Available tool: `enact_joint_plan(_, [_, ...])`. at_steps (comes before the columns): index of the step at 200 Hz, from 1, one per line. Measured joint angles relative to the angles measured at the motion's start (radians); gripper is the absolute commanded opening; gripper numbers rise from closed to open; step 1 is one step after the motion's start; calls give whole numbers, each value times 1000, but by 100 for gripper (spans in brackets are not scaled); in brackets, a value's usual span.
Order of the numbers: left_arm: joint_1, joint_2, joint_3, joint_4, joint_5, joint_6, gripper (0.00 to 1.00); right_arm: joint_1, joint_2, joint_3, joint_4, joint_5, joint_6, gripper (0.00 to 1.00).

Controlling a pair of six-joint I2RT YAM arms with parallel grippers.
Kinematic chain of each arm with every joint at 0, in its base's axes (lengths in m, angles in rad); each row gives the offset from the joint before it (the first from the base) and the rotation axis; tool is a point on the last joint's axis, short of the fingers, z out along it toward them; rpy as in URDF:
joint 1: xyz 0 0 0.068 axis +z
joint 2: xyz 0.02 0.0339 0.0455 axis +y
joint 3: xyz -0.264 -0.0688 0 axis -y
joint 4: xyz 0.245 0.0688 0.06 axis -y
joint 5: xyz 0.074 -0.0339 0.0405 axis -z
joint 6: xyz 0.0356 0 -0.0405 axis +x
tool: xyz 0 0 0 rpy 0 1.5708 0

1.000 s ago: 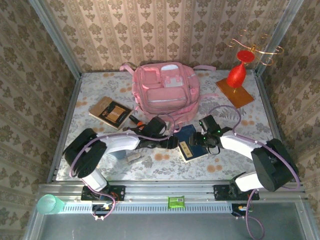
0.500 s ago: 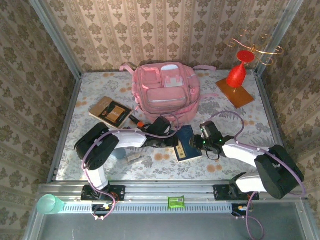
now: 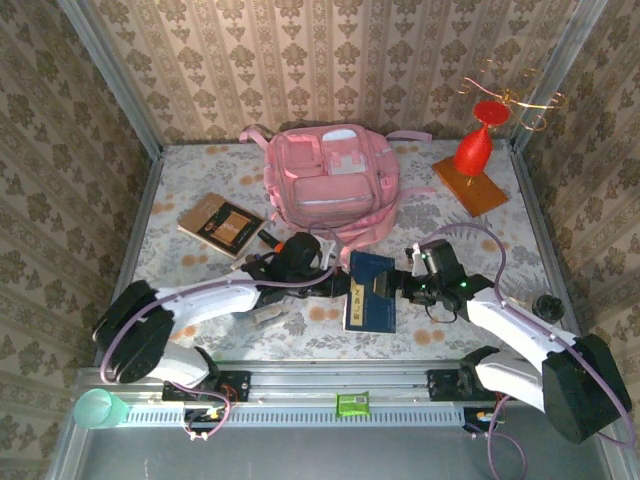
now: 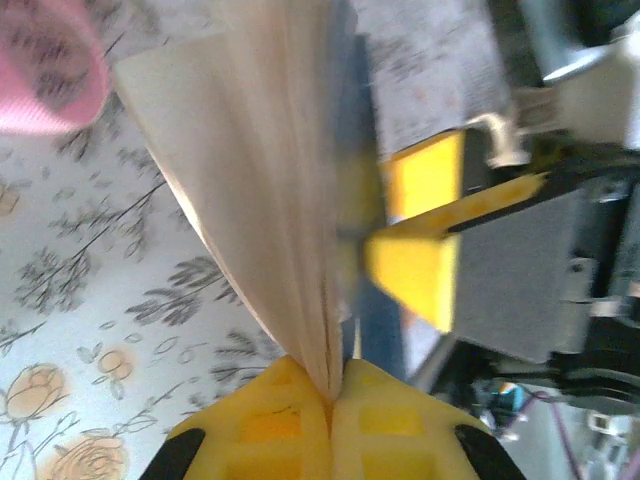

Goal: Pack the student bag

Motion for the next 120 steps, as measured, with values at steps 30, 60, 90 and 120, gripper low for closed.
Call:
enact_joint_plan(30, [66, -22, -6, 73, 51, -2, 0, -4, 3, -39, 222, -177, 75, 85])
enact_joint_plan(60, [124, -22, -21, 160, 90, -23, 0, -6, 11, -76, 443, -279, 170, 33])
enact_joint_plan(90, [188, 4, 23, 112, 67, 45, 48, -71, -26, -68, 506, -307, 219, 0])
enact_joint_plan(120, [190, 113, 256, -81, -145, 378, 66, -257, -75, 3, 360, -270, 211, 0])
